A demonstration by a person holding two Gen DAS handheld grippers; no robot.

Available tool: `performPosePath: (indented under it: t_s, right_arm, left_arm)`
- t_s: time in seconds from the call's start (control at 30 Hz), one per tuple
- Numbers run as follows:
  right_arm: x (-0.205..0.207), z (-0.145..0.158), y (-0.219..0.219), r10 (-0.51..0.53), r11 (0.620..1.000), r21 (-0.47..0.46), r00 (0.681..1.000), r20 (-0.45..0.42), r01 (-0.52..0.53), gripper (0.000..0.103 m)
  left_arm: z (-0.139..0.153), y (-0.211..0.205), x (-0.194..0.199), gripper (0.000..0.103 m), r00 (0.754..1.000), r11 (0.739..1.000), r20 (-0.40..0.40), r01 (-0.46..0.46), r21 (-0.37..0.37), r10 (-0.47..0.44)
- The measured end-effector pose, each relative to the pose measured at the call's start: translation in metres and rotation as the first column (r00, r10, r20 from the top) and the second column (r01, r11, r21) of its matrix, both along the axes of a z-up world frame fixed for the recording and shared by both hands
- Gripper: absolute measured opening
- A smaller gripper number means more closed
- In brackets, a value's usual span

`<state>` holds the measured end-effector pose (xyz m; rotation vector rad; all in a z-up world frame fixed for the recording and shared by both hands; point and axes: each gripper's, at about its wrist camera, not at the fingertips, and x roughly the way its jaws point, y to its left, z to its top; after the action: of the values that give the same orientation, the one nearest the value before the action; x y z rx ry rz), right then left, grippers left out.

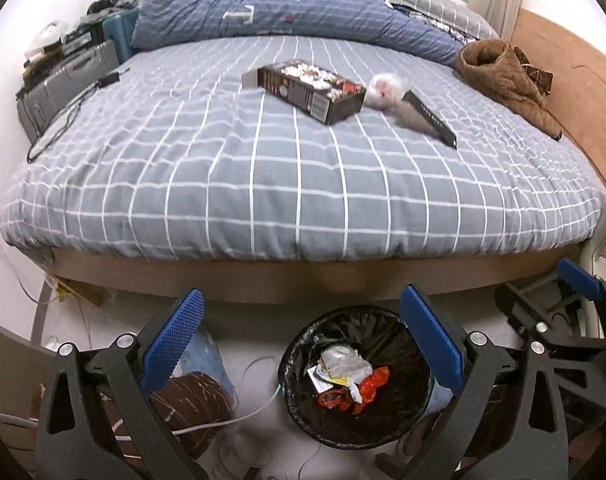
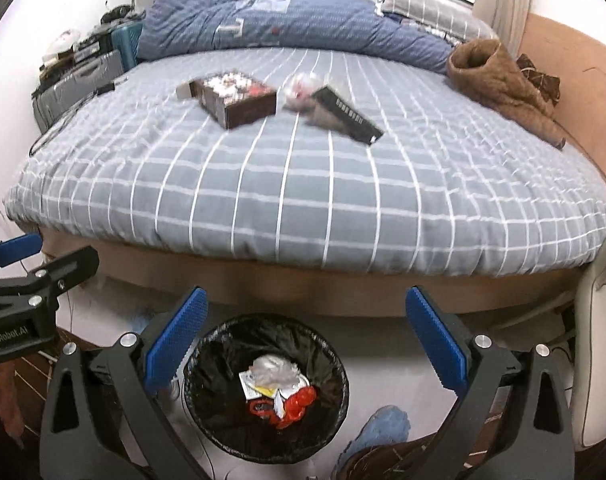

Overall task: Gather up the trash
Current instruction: 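Move both open tools back toward the trash on the bed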

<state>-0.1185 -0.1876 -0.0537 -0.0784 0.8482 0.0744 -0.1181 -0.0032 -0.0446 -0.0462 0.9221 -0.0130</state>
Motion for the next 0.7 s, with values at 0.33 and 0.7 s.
performPosePath:
  t_s: [0.33, 0.7]
  right_arm:
    - [0.023, 0.038, -0.013, -0.010, 1.000, 0.009, 0.998, 0.056, 0.009, 0.095]
    - [0.078, 0.054, -0.027, -0.005, 1.000, -0.019, 0.997, 0.075, 0.006, 0.095]
  left_arm:
    - [0.031, 0.002, 0.024, 0.097, 0.999, 1.000, 0.038, -0.007, 0.016, 0.006]
    - [0.045, -0.013, 0.078, 0.097, 0.999, 0.999, 0.043, 0.008, 0.039, -0.010]
